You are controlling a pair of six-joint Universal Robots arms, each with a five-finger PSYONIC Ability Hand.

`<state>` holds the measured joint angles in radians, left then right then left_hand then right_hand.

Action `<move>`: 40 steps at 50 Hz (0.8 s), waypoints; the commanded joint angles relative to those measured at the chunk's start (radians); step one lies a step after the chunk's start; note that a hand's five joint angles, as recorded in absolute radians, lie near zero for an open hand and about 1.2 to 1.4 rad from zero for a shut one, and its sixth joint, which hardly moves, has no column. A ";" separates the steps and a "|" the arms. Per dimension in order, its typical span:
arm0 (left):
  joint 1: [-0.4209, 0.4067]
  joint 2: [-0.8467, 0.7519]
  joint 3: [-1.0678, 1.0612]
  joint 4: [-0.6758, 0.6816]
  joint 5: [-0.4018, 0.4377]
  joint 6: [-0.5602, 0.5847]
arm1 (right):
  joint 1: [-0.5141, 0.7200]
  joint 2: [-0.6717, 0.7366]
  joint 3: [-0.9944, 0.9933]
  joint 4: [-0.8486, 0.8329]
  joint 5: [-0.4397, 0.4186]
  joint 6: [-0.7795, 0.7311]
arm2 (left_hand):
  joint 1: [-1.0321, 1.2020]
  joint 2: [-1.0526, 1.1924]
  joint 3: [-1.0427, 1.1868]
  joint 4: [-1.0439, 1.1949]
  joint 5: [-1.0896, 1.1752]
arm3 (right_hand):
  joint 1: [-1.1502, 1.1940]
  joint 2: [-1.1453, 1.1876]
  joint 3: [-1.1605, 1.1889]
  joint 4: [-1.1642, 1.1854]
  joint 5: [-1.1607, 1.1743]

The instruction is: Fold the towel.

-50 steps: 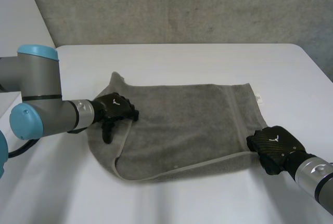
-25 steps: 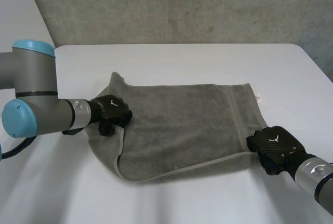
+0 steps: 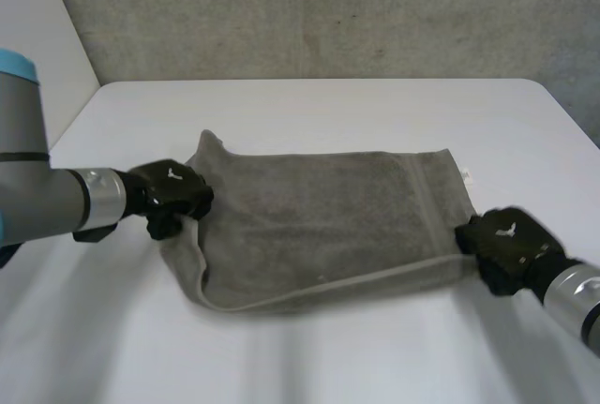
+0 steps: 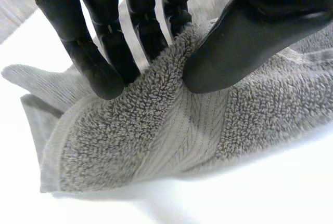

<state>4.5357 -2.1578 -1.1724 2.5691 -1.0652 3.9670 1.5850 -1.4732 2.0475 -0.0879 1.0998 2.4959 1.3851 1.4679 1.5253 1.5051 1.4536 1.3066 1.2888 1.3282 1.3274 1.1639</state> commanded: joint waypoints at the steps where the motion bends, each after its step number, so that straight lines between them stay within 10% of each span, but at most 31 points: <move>1: 0.008 0.185 -0.047 0.031 0.033 -0.167 | -0.040 -0.156 -0.141 0.206 -0.005 0.012 | 0.011 -0.072 -0.129 -0.109 -0.232 | 0.090 0.107 0.068 0.069 0.058; 13: 0.158 0.508 -0.220 0.187 0.021 -0.718 | -0.046 -0.213 -0.611 0.724 -0.034 0.005 | 0.011 -0.072 -0.129 -0.109 -0.232 | 0.090 0.107 0.068 0.069 0.058; 31: 0.178 0.466 -0.409 0.370 -0.075 -0.772 | 0.102 0.188 -0.797 0.922 0.029 -0.207 | 0.011 -0.072 -0.129 -0.109 -0.232 | 0.090 0.107 0.068 0.069 0.058; 40: 0.068 0.176 0.128 0.367 -0.192 -0.798 | 0.242 0.355 -1.169 0.615 0.165 -0.141 | 0.011 -0.072 -0.129 -0.109 -0.232 | 0.090 0.107 0.068 0.069 0.058</move>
<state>4.6527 -1.8498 -1.3724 2.9405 -1.1992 3.1896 1.7617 -1.1825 1.1066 0.7254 1.1829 2.3084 1.3853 1.4679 1.5320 1.5052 1.4537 1.3066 1.2909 1.3282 1.3274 1.1639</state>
